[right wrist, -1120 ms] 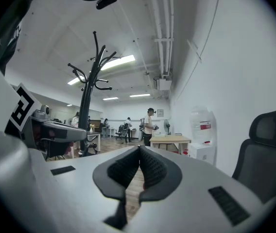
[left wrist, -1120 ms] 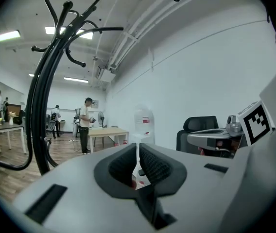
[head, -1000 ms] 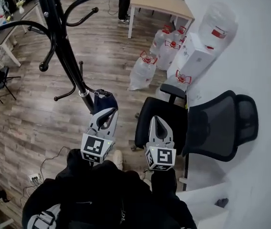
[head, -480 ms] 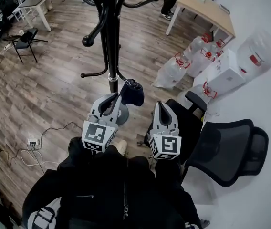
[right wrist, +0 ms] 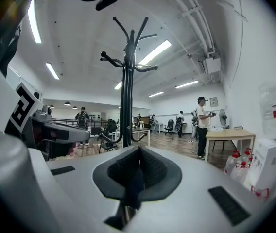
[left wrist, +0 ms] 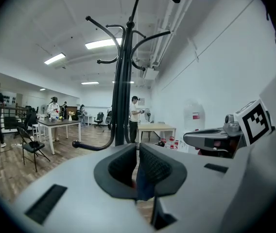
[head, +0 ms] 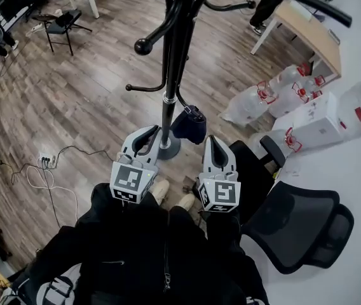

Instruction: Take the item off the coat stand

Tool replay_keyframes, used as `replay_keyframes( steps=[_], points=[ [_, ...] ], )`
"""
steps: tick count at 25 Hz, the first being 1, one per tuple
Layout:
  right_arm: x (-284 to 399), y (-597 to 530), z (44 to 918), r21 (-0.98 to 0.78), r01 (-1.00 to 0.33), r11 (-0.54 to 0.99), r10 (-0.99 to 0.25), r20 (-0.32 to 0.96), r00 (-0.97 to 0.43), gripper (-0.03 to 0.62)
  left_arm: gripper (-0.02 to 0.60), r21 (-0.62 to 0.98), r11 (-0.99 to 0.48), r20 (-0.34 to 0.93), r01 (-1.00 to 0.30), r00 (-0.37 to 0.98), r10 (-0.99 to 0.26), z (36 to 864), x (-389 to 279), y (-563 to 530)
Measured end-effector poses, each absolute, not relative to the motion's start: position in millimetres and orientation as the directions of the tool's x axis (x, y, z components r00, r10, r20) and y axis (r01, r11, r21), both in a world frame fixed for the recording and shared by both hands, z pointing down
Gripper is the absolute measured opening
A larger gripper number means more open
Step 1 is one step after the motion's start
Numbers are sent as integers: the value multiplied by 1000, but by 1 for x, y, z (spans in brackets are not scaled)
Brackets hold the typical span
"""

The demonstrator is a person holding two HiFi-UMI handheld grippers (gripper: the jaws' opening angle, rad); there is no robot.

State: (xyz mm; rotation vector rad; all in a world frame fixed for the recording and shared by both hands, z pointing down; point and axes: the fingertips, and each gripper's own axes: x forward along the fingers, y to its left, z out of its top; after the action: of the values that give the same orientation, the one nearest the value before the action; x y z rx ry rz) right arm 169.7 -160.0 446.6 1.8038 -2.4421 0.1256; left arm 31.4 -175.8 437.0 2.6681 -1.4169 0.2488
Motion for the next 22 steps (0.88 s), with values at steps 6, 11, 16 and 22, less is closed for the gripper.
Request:
replay_keyframes(
  steps=[6,11,16,22],
  points=[
    [164,-161,471,-22,-942,336,-926,175,-334,15,37,33,-516,233,-856,509,-829,457,23,-167],
    [164,-161,481,-36,-931,362,-912,194,-362,15,37,40,-487,254,-872,480,-840,466,21,-164],
    [166,-163,494,-48,-928,370,-903,215,-371,15,37,34,-490,260,-871,481,-837,468,28,-165],
    [170,-167,507,-52,-924,379,-894,238,-381,17,37,35,-487,271,-873,477,-836,473,29,-163]
  ],
)
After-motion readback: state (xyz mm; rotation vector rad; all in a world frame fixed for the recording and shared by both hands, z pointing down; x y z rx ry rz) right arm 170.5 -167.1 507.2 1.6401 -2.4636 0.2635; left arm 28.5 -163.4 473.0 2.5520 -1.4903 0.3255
